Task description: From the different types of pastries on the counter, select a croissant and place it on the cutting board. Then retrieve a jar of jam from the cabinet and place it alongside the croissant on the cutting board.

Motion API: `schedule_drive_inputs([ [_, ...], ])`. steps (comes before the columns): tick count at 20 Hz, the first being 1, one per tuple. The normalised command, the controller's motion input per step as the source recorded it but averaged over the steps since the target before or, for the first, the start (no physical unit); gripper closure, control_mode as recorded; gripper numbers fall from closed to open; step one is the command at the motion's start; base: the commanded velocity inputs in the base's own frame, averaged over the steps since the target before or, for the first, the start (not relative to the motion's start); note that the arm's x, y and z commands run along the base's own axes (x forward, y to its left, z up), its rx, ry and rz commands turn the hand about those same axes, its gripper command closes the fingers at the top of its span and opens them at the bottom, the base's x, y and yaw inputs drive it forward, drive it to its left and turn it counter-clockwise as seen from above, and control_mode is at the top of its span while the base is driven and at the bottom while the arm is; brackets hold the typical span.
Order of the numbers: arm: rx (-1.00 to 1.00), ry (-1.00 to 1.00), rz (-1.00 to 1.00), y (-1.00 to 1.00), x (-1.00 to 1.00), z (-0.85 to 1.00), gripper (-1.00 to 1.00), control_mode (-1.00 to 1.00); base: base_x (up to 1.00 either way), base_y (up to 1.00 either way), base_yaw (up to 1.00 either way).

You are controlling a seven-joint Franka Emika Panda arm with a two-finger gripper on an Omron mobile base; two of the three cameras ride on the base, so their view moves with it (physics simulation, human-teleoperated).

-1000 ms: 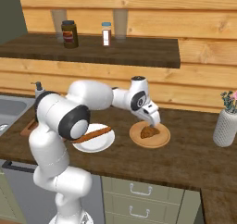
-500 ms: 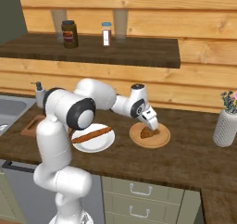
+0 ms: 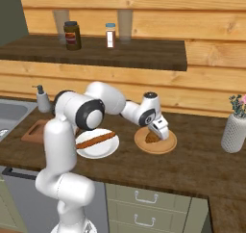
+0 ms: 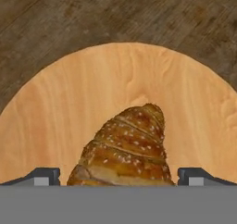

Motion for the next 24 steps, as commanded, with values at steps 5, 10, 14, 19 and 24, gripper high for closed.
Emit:
schedule_drive_inputs([
  [5, 0.05, 0.0, 0.0, 0.0, 0.25, -0.38, -1.0, -1.0, 0.0, 0.0, 0.0],
  [10, 0.03, 0.01, 0.0, 0.0, 0.13, -0.27, 1.0, -1.0, 0.0, 0.0, 0.0],
  [14, 0.0, 0.03, 0.0, 0.0, 0.0, 0.07, 1.0, -1.0, 0.0, 0.0, 0.0],
  [19, -0.02, 0.01, 0.0, 0.0, -0.03, 0.15, 1.0, -1.0, 0.0, 0.0, 0.0],
  [24, -0.04, 0.06, 0.0, 0.0, -0.02, 0.2, 1.0, -1.0, 0.0, 0.0, 0.0],
])
